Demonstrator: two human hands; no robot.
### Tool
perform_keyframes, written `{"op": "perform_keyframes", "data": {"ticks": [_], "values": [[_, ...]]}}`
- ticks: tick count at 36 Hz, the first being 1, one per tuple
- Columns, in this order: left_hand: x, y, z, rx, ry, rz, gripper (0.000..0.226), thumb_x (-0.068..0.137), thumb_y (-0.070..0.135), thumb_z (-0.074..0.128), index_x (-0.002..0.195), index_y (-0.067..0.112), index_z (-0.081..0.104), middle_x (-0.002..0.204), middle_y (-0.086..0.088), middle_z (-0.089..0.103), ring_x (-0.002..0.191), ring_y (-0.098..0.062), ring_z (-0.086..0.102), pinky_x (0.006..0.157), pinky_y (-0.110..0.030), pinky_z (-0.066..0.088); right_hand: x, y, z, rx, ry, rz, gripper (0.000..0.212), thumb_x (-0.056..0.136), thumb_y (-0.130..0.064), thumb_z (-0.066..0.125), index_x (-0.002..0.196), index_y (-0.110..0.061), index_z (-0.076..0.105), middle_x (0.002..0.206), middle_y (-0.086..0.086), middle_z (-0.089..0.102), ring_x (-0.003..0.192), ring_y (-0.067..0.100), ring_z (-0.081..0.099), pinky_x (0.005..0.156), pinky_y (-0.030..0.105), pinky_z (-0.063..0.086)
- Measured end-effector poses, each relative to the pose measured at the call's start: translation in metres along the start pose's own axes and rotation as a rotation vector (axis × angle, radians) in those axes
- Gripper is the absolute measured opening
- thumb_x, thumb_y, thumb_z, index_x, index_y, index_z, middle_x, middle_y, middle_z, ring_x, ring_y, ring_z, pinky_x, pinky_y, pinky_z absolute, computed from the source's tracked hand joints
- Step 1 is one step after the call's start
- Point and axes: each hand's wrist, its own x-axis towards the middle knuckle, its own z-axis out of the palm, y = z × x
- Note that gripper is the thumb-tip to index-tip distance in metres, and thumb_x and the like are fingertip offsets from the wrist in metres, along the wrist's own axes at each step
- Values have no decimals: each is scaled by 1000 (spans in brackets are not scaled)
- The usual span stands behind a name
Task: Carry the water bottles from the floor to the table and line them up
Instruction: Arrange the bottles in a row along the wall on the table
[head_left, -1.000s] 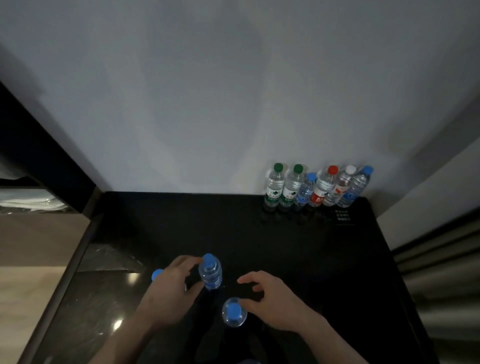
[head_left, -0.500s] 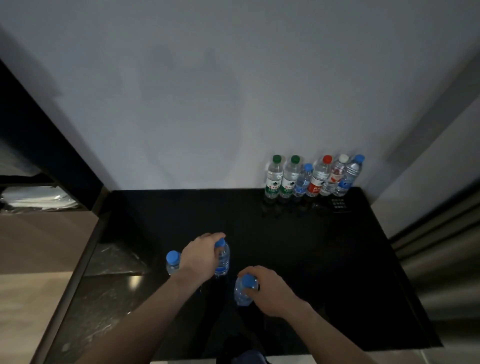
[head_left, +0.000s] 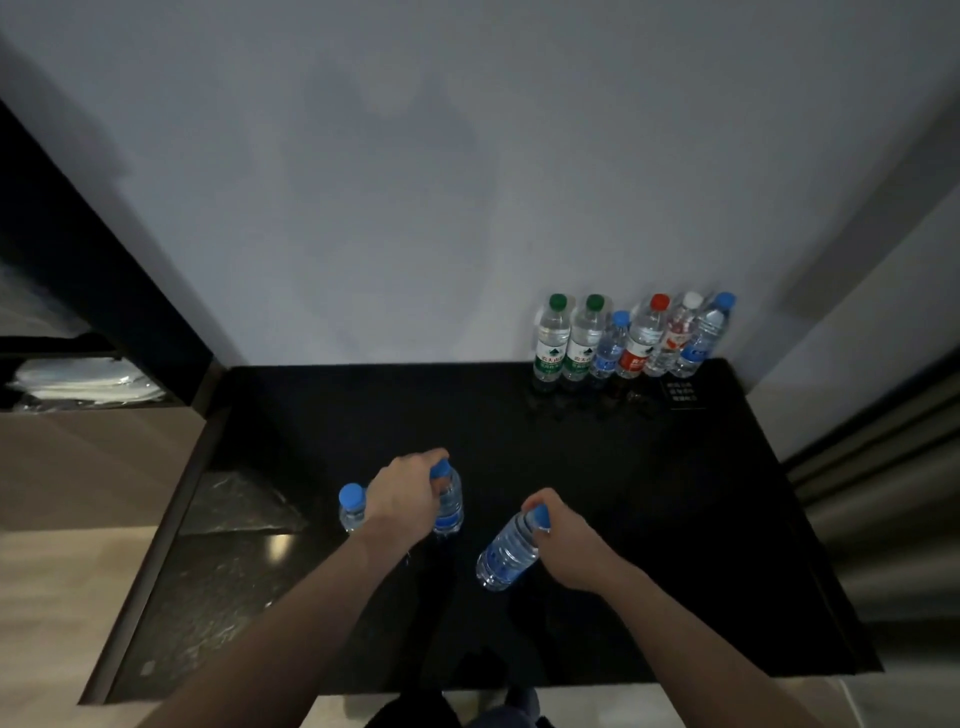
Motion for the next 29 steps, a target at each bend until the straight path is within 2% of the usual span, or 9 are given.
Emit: {"op": "perform_keyframes", "data": {"ticks": [4, 8, 11, 13, 17, 22, 24, 29], "values": [[7, 1, -5, -22, -6, 62, 40, 98, 25, 59, 135, 39, 53, 112, 5, 66, 90, -11, 63, 75, -32, 56, 1, -3, 2, 47, 10, 49, 32, 97, -12, 46, 101, -44, 45, 107, -4, 57, 85, 12, 65, 50, 13, 48], [17, -4, -15, -18, -63, 154, 38, 97, 22, 60, 132, 37, 56, 104, 10, 62, 91, -10, 63, 75, -29, 55, 3, -10, 9, 83, 86, 97, 33, 94, -7, 47, 102, -38, 44, 107, -1, 55, 90, 14, 63, 55, 17, 50], [25, -11, -24, -12, -118, 187, 45, 98, 21, 61, 140, 37, 53, 117, 6, 65, 103, -13, 65, 85, -34, 57, 7, -16, 20, 114, 140, 113, 31, 92, -4, 49, 103, -33, 44, 106, 3, 56, 90, 17, 64, 60, 21, 53], [32, -16, -29, 3, -138, 221, 49, 98, 19, 62, 143, 36, 51, 123, 3, 66, 106, -15, 66, 90, -35, 57, 9, -21, 26, 148, 167, 111, 23, 93, -11, 56, 102, -30, 46, 104, 5, 59, 83, 15, 64, 59, 21, 52], [39, -22, -36, 31, -196, 295, 51, 96, 15, 64, 142, 34, 53, 122, 0, 67, 101, -16, 67, 83, -33, 58, 10, -27, 43, 170, 241, 45, 16, 92, -22, 67, 96, -28, 53, 104, 0, 59, 83, 14, 65, 55, 16, 49], [45, -23, -41, 83, -262, 386, 50, 95, 11, 65, 139, 33, 55, 128, 3, 64, 102, -11, 65, 83, -30, 57, 4, -29, 56, 150, 323, 4, 21, 91, -18, 68, 87, -34, 56, 110, -8, 53, 95, 13, 62, 66, 23, 56], [48, -24, -43, 78, -281, 391, 49, 95, 11, 65, 138, 33, 55, 126, 4, 65, 96, -8, 64, 79, -28, 56, 0, -28, 58, 160, 310, -3, 25, 89, -17, 69, 89, -38, 56, 108, -8, 57, 91, 12, 66, 64, 21, 56], [53, -27, -53, 76, -353, 389, 44, 94, 7, 63, 129, 34, 59, 124, 1, 61, 103, -17, 64, 81, -30, 57, -10, -24, 58, 190, 315, 17, 38, 85, -18, 75, 105, -42, 53, 104, -8, 64, 86, 2, 69, 60, 16, 56]]}}
